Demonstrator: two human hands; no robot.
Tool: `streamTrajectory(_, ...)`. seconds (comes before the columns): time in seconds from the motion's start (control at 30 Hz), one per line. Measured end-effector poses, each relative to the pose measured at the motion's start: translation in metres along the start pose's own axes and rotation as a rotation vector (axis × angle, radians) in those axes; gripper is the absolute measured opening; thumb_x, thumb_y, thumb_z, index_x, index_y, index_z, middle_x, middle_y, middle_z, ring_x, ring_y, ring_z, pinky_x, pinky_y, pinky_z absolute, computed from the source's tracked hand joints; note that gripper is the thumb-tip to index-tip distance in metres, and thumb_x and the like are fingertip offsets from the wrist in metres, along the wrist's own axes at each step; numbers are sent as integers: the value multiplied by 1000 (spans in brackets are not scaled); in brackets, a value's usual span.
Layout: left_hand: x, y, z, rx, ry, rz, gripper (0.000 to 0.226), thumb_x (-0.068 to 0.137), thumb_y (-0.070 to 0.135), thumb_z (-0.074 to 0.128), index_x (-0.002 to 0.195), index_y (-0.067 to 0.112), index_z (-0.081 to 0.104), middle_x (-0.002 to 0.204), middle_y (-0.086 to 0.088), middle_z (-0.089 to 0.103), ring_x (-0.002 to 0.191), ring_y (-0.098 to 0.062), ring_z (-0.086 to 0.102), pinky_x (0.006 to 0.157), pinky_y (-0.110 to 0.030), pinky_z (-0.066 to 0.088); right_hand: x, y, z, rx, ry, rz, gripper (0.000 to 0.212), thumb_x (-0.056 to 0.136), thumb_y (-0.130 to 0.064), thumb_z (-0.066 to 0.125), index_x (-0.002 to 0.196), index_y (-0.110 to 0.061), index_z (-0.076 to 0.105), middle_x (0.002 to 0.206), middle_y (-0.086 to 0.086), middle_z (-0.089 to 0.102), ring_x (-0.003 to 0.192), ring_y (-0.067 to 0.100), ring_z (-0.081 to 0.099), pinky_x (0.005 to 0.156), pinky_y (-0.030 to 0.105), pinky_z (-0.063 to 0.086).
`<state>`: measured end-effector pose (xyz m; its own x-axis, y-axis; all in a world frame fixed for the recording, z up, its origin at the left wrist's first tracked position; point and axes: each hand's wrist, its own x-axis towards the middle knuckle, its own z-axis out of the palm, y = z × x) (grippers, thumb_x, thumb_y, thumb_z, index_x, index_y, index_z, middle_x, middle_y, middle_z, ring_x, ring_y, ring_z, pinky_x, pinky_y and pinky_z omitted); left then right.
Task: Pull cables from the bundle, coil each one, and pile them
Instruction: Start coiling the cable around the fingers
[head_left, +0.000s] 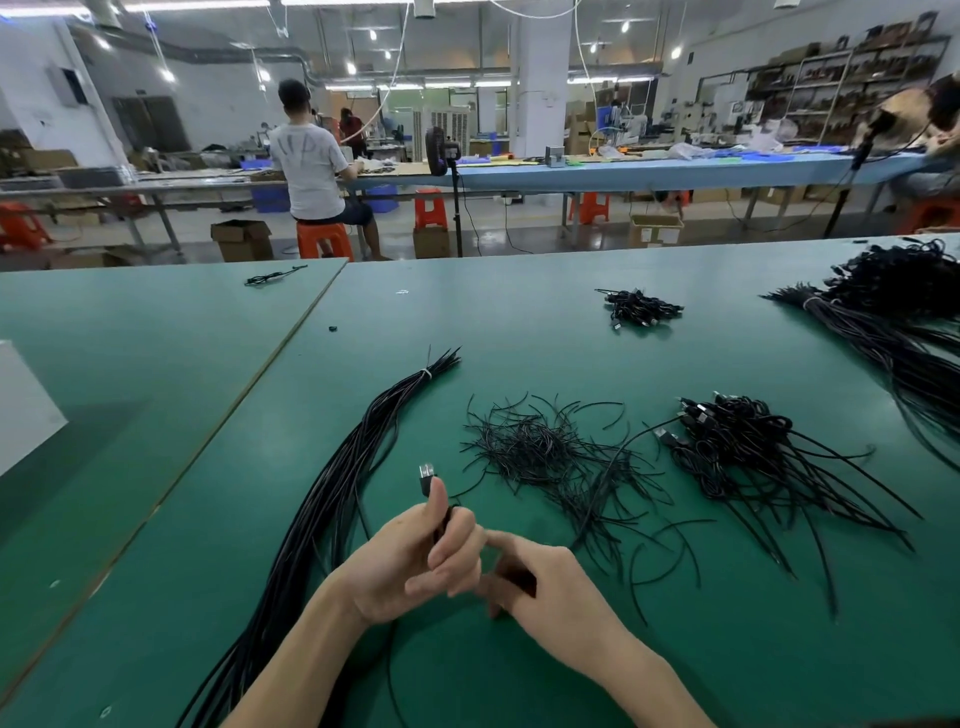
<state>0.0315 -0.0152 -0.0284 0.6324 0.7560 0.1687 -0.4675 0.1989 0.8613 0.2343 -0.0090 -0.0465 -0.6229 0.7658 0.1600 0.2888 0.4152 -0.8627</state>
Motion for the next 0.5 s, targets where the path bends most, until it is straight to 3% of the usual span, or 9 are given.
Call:
streamTrajectory(0.1,-1,-3,0,68,-65,-33,58,108,51,27,73,13,53,64,3,58,41,-18,23,76,-31,46,3,-3,-8,194,-78,39,12,93,-24,75,104,-29,75,88,0,77,81,18,71,83,31,57)
streamTrajectory(0.3,-1,-7,-4,78,-54,-24,56,110,48,25,76,12,50,64,-2,55,51,-13,52,85,-38,49,5,-2,-9,344,-122,32,20,92,-15,75,112,-16,71,106,4,78,101,22,72,93,28,54)
streamTrajectory(0.5,1,-6,-9,-14,48,5,60,110,50,21,82,8,54,75,-8,62,66,-20,64,94,-40,50,4,-1,-9,486,-51,49,21,93,-12,74,114,-14,71,101,9,77,93,15,72,84,24,54)
